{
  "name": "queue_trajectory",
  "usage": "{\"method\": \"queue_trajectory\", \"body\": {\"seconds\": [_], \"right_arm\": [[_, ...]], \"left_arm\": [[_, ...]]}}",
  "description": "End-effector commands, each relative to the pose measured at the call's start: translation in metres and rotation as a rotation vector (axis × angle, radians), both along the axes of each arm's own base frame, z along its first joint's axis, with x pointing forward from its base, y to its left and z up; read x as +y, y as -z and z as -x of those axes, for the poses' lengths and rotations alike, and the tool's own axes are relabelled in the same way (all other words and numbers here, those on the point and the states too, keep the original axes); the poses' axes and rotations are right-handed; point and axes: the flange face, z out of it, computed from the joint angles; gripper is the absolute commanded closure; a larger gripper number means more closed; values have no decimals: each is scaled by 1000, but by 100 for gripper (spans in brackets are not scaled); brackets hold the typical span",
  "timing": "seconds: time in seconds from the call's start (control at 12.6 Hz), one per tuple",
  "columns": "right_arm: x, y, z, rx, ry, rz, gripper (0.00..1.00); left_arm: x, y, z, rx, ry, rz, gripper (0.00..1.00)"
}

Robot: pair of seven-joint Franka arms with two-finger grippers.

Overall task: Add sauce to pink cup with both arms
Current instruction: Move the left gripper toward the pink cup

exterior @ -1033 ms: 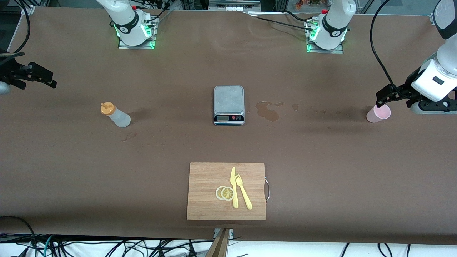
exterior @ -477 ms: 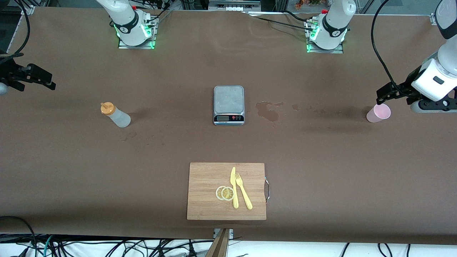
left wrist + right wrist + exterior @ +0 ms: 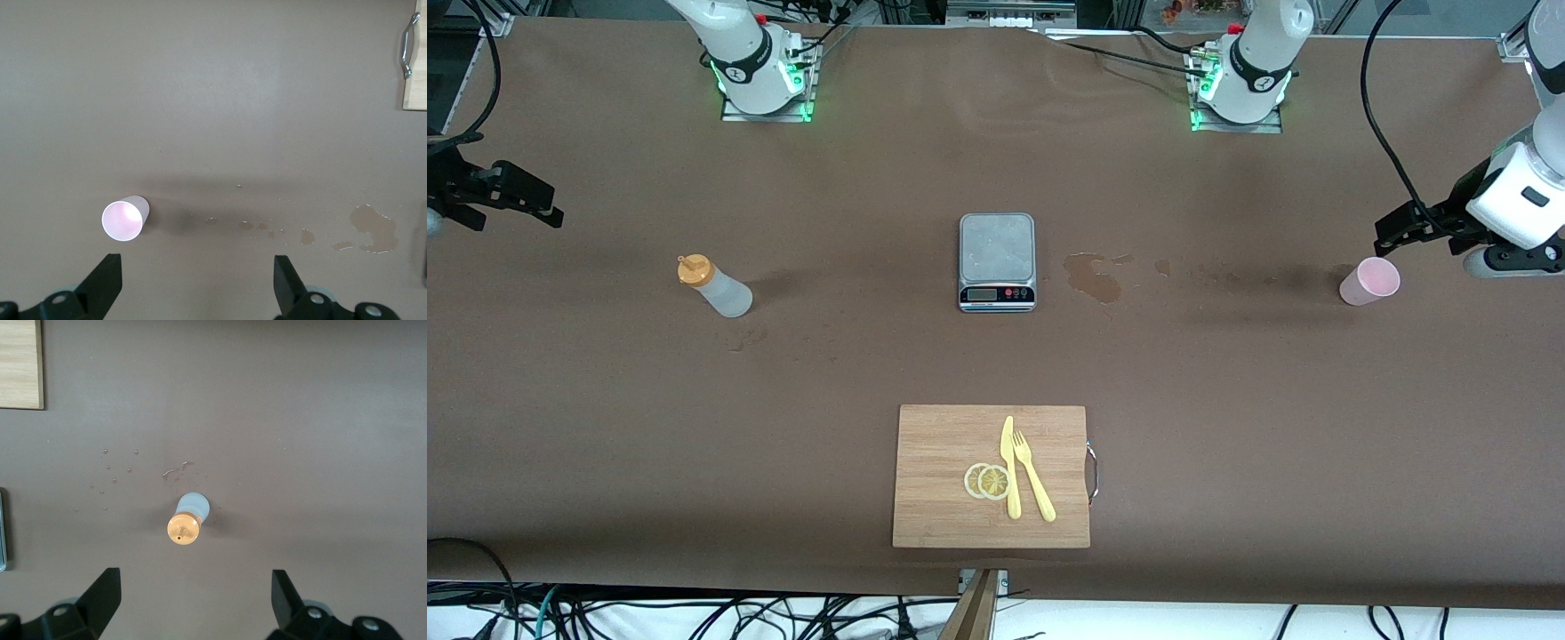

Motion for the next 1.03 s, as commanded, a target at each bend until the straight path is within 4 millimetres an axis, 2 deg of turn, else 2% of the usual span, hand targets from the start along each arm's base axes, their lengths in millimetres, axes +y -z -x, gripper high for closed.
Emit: {"method": "queue_trajectory", "body": {"seconds": [0.0, 0.16, 0.4, 0.64, 0.72, 0.95], "right_arm": [[-2, -4, 0, -12, -6, -14, 0], [-2, -5, 0, -17, -6, -13, 0], [-2, -5, -1, -24, -6, -13, 0], [-2, -5, -1, -26, -6, -13, 0], [-2, -4, -1, -23, -6, -13, 0], [-2, -4, -1, -20, -6, -13, 0]], "left_arm": [[8, 10, -4, 26, -19, 26, 0], [21, 10, -4, 26, -35, 28, 0], [14, 1, 1, 38, -32, 30, 0], [20, 8, 4, 75, -31, 32, 0], [31, 12, 5, 84, -49, 31, 0], [89, 41, 5, 139, -85, 48, 0]]}}
